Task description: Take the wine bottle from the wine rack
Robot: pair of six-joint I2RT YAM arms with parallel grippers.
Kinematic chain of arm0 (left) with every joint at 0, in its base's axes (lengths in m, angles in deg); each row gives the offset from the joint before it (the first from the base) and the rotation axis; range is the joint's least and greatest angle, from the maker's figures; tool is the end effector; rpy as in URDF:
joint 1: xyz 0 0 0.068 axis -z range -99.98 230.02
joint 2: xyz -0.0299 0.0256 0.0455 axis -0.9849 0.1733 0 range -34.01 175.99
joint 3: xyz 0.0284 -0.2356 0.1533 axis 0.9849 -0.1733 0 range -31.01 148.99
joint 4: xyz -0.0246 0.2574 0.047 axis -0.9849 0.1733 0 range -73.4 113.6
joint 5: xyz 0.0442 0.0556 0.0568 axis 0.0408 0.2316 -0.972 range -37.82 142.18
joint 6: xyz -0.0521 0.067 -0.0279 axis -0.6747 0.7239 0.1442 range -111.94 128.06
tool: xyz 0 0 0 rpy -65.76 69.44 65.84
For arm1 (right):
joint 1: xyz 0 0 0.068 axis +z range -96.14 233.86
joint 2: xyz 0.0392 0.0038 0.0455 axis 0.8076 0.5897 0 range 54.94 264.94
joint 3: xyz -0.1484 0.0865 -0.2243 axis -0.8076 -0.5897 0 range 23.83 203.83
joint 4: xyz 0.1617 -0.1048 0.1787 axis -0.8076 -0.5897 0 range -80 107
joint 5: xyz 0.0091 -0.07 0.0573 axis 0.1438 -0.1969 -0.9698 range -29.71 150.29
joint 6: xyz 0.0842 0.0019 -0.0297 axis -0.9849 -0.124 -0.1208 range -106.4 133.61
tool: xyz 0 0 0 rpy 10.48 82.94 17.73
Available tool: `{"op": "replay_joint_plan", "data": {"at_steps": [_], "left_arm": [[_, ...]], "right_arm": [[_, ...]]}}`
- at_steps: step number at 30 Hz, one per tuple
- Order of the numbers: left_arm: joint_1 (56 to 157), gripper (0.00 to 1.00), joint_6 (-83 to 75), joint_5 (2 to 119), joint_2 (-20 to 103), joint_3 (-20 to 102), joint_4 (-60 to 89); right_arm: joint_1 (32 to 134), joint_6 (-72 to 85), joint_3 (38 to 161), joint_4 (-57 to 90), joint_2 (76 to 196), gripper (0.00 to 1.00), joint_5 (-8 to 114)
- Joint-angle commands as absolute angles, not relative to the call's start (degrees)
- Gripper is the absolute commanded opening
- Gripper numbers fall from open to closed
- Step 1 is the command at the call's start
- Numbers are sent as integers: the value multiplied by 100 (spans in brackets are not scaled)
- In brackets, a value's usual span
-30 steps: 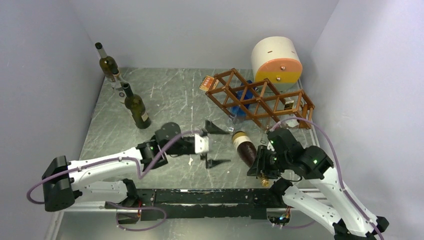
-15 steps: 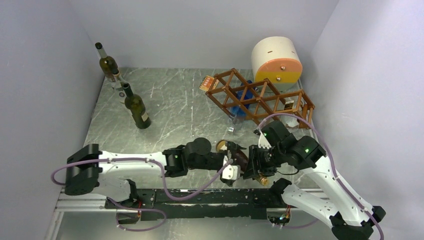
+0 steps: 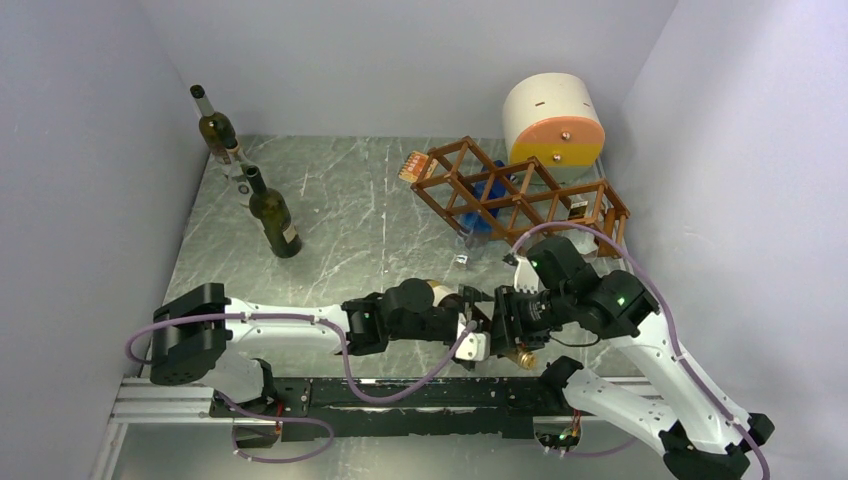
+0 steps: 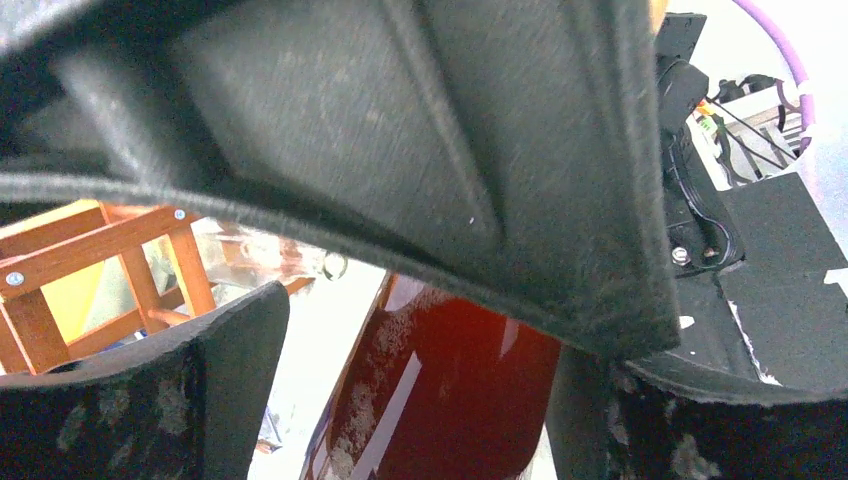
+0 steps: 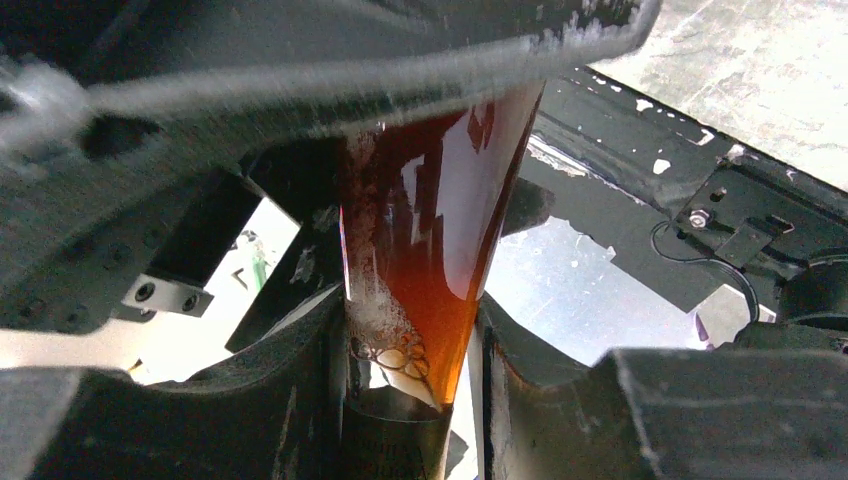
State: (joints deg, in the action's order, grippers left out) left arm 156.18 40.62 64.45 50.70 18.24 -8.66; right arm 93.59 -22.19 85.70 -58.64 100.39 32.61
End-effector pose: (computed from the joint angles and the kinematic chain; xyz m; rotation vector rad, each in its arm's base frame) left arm 0.0745 -0.3728 0.2654 1.5542 0.9157 -0.7373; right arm 0.0696 0.1058 0.3118 -0.2887 2.8212 1.0279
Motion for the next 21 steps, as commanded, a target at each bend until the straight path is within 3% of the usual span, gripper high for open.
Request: {"op": "replay_joint_plan", "data": {"at_steps": [1,4,6,8,14,16,21], "left_arm": [[15578,82,4049,6513,5156,2083,-1199],[15578,43,3977,6230,5058,2005,-1125],[15578,20,3901,6002,4931,1861,-1138],[15578,8,3754,5808,4790,1750,-1117],[15512,7,3146,5300,4255,1330,-1283],[15460,7,2956,5161,4102,1235,-1284],[15220,7,2424,4678,3684,1077,-1339]], "right_arm": [[9370,-1925,9076,-4386,9971,0,2560],[9375,-1889,9098,-4387,9972,0,2590],[9369,-1829,9098,-4331,9953,19,2550],[9373,-1804,9146,-4330,9941,41,2745],[9371,-1824,9609,-4211,10075,85,3790],[9369,-1870,9808,-4064,10094,92,4179],[9370,-1877,10366,-3818,10157,98,5383]]}}
